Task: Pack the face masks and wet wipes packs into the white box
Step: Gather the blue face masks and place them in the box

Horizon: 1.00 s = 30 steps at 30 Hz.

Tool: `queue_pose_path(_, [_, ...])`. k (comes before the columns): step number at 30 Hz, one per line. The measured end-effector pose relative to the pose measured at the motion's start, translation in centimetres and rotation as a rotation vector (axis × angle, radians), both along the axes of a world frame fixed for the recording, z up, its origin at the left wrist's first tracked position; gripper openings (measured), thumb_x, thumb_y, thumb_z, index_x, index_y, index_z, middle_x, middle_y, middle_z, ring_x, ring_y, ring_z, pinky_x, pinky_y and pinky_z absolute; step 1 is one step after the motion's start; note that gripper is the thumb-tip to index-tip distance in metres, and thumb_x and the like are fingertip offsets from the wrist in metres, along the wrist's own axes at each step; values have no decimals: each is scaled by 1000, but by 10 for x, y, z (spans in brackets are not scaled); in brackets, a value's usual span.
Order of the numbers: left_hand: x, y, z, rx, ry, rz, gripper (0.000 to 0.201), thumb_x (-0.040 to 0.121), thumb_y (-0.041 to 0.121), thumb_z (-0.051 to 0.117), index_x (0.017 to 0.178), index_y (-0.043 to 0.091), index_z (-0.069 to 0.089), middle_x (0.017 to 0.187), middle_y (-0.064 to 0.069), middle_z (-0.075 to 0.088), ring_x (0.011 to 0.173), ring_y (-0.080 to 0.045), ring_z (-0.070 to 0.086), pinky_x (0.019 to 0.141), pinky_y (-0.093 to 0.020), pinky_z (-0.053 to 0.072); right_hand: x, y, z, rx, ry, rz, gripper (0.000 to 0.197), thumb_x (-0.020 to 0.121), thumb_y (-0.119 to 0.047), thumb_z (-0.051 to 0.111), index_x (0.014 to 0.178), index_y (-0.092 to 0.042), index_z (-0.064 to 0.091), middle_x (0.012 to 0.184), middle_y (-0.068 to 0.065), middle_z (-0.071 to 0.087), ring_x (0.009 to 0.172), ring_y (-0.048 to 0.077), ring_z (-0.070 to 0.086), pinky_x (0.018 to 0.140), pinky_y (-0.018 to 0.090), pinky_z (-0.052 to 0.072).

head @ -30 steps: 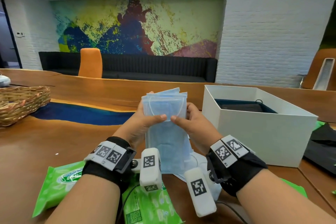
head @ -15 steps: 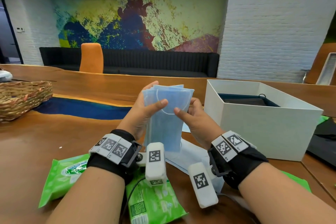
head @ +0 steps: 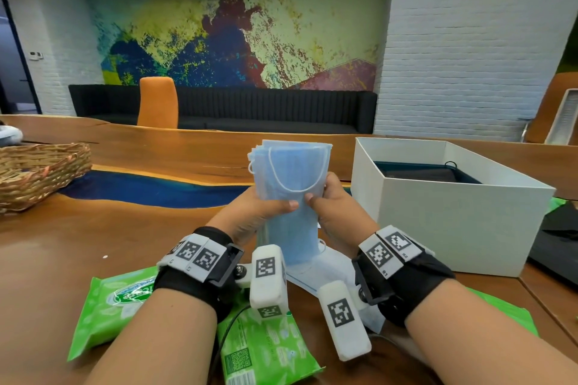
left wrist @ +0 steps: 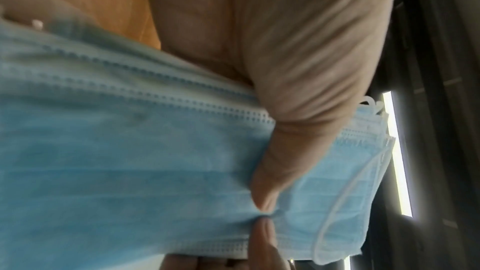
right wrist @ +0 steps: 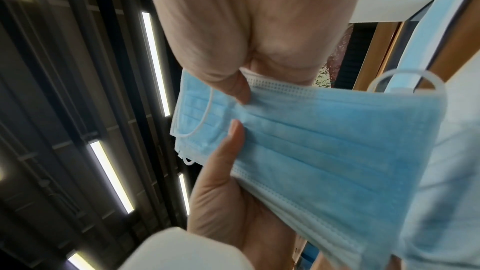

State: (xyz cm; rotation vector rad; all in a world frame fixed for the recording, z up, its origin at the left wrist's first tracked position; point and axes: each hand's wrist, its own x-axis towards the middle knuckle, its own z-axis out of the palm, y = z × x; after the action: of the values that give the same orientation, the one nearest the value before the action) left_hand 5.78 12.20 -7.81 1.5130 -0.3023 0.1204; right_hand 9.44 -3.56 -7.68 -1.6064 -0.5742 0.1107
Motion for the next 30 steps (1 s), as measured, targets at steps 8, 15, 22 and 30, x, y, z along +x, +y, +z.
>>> queue_pose_path(8, [-4,4,7,-124,30,66,44,76,18,75,117,21,58,105,-6,70,98,-22,66,80,-38,54,-3,-8,14,-73,-26,-7,12,96,-19,52,102,-27,44,112,5,63,108,22,60,97,47,48])
queue_pose_path(15, [-4,5,7,-9,34,109,60,67,29,75,123,21,58,113,-6,69,110,-26,62,89,-38,50,-10,-13,19,-151,-185,-13,67,94,-19,55,143,-36,13,133,-9,41,120,9,45,90,19,45])
queue_pose_path(22, [-5,0,9,85,35,75,60,65,27,75,122,21,58,113,-4,69,110,-23,62,95,-42,48,-23,-15,49,-328,-622,-174,61,96,-2,38,145,-36,25,156,-15,9,142,4,13,116,26,20])
queue_pose_path(30, [-9,-3,12,40,-65,147,55,63,23,78,115,22,59,106,-2,70,104,-19,64,86,-33,50,-36,-2,78,-747,-657,-61,69,78,-24,17,145,-31,31,158,-12,10,146,10,-5,118,38,-10])
